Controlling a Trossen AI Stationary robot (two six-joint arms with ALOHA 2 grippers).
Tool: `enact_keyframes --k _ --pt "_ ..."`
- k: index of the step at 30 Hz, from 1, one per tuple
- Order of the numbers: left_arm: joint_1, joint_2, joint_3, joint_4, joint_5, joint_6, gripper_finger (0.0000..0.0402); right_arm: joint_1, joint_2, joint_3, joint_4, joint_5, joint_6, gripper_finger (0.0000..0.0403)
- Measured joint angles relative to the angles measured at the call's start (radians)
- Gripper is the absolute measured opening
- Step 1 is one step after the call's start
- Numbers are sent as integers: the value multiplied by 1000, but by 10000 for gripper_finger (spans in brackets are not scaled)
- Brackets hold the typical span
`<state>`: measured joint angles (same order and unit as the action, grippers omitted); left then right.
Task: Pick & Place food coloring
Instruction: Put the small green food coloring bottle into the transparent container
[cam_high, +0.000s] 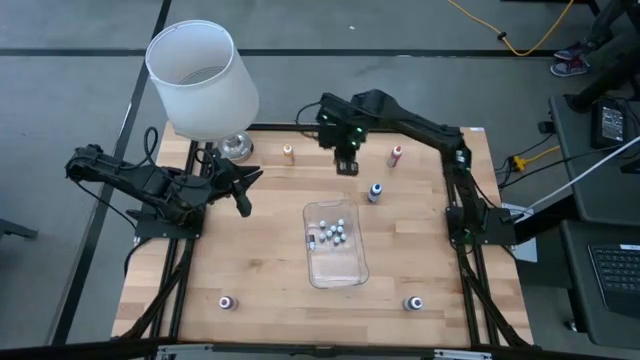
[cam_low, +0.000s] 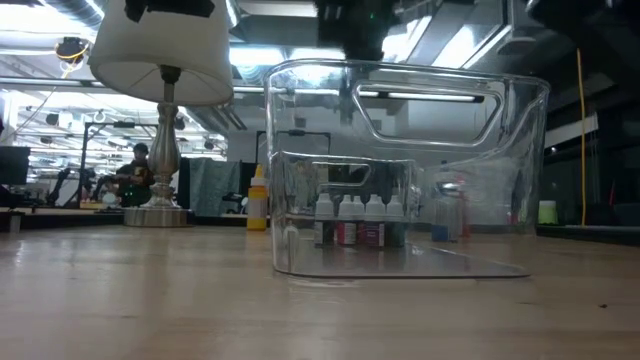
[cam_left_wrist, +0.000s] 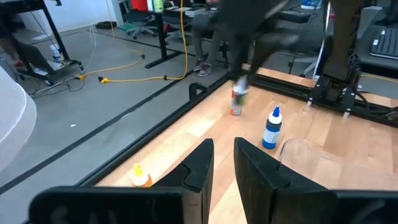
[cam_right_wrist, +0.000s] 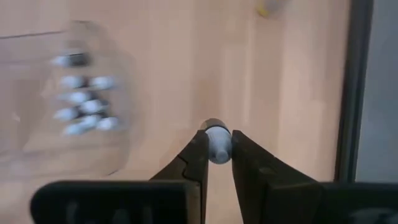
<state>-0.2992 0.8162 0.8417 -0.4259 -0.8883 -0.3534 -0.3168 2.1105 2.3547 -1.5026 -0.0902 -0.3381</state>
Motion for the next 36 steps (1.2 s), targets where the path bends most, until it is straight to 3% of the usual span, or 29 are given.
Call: enact_keyframes --k 10,18,23,30,36 --pt "0 0 0 -50 68 0 59 256 -244 -32 -69 0 73 54" --pt "0 0 0 -50 152 0 59 417 -340 -144 -59 29 166 55" --pt "0 0 0 -50 176 21 59 470 -362 -295 1 28 166 55" --pt "0 0 0 -50 172 35 59 489 -373 -545 218 -37 116 55" --pt "0 0 0 -50 157 34 59 491 -360 -632 383 -43 75 55"
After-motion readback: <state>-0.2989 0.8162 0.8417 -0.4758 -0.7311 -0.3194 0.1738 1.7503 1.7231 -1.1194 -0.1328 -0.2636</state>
